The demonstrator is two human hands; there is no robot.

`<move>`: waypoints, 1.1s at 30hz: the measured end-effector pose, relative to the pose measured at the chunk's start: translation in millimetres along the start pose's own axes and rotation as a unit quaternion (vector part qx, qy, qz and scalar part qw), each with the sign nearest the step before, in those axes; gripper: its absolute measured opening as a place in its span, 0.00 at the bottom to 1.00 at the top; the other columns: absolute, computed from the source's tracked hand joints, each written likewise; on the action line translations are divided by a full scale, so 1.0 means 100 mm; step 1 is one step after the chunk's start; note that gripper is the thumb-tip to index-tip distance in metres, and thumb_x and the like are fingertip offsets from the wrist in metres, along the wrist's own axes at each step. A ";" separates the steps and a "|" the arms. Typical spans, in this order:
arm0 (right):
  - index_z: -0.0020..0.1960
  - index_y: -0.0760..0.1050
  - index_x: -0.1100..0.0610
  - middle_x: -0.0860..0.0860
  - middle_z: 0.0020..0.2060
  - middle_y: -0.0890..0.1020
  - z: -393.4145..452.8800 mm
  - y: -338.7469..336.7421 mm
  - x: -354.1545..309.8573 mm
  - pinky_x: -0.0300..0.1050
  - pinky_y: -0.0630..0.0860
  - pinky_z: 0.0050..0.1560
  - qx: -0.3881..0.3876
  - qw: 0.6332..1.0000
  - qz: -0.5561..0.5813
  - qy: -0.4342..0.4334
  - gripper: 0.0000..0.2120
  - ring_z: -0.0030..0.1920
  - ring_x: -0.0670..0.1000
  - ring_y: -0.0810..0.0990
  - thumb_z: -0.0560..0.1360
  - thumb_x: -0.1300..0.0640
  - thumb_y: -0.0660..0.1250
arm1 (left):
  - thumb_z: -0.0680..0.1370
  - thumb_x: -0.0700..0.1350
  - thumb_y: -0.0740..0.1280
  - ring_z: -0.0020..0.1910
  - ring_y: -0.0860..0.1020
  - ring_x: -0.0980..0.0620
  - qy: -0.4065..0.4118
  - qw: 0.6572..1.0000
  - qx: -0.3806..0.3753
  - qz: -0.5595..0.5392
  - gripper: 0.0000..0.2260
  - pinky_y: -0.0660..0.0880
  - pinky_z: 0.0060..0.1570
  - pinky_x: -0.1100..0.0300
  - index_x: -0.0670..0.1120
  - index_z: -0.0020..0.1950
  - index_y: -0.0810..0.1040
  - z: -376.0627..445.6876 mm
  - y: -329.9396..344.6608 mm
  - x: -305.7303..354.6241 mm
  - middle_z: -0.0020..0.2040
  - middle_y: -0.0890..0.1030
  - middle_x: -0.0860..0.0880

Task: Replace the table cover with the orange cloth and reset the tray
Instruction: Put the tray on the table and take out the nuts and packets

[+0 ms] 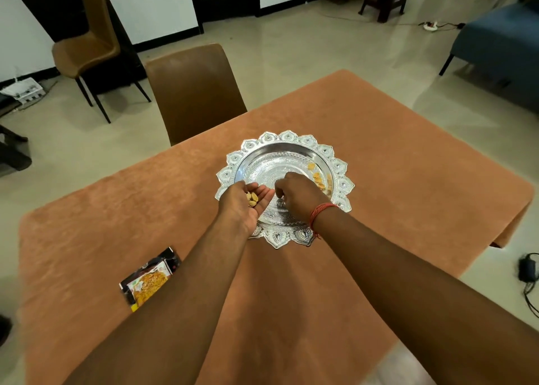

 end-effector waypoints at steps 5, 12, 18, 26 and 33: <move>0.43 0.81 0.55 0.49 0.37 0.80 0.00 -0.29 0.04 0.37 0.70 0.36 0.060 0.975 0.194 0.089 0.12 0.41 0.50 0.78 0.71 0.70 0.65 | 0.85 0.45 0.55 0.42 0.81 0.42 -0.004 1.000 -0.002 -0.004 0.17 0.82 0.41 0.50 0.36 0.44 0.75 -0.01 -0.01 -0.03 0.42 0.78 0.37; 0.52 0.80 0.50 0.48 0.47 0.81 0.00 -0.67 -0.34 0.42 0.75 0.46 0.029 0.968 0.248 -0.005 0.10 0.46 0.49 0.81 0.74 0.61 0.72 | 0.86 0.49 0.53 0.35 0.81 0.46 -0.028 0.999 -0.030 -0.032 0.21 0.82 0.36 0.51 0.37 0.42 0.73 -0.09 0.05 -0.10 0.35 0.79 0.40; 0.68 0.72 0.53 0.59 0.64 0.74 -0.20 -0.41 0.42 0.54 0.74 0.61 -0.096 0.984 -0.101 0.114 0.19 0.63 0.61 0.75 0.78 0.54 0.67 | 0.84 0.41 0.55 0.38 0.79 0.46 -0.023 0.999 -0.021 -0.028 0.14 0.83 0.33 0.54 0.36 0.44 0.74 -0.13 -0.06 -0.04 0.39 0.77 0.40; 0.60 0.73 0.62 0.60 0.57 0.74 -0.37 -0.17 0.07 0.52 0.73 0.50 -0.048 0.990 -0.128 0.038 0.14 0.57 0.63 0.74 0.75 0.68 0.61 | 0.84 0.41 0.56 0.38 0.79 0.46 -0.018 1.000 -0.012 -0.014 0.14 0.82 0.30 0.56 0.37 0.42 0.74 -0.17 -0.13 -0.06 0.39 0.76 0.40; 0.49 0.79 0.60 0.57 0.47 0.80 -0.27 -0.27 0.11 0.44 0.68 0.41 0.007 0.998 -0.011 0.060 0.09 0.49 0.59 0.79 0.74 0.68 0.63 | 0.84 0.41 0.56 0.39 0.79 0.45 -0.007 1.000 -0.013 -0.003 0.14 0.82 0.31 0.55 0.37 0.42 0.74 -0.21 -0.13 -0.07 0.39 0.77 0.39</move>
Point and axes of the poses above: each hand's wrist, its own z-axis towards the middle knuckle, its own y-axis out of the palm, x = y × z, the point moved 8 cm from there along z, towards the middle knuckle
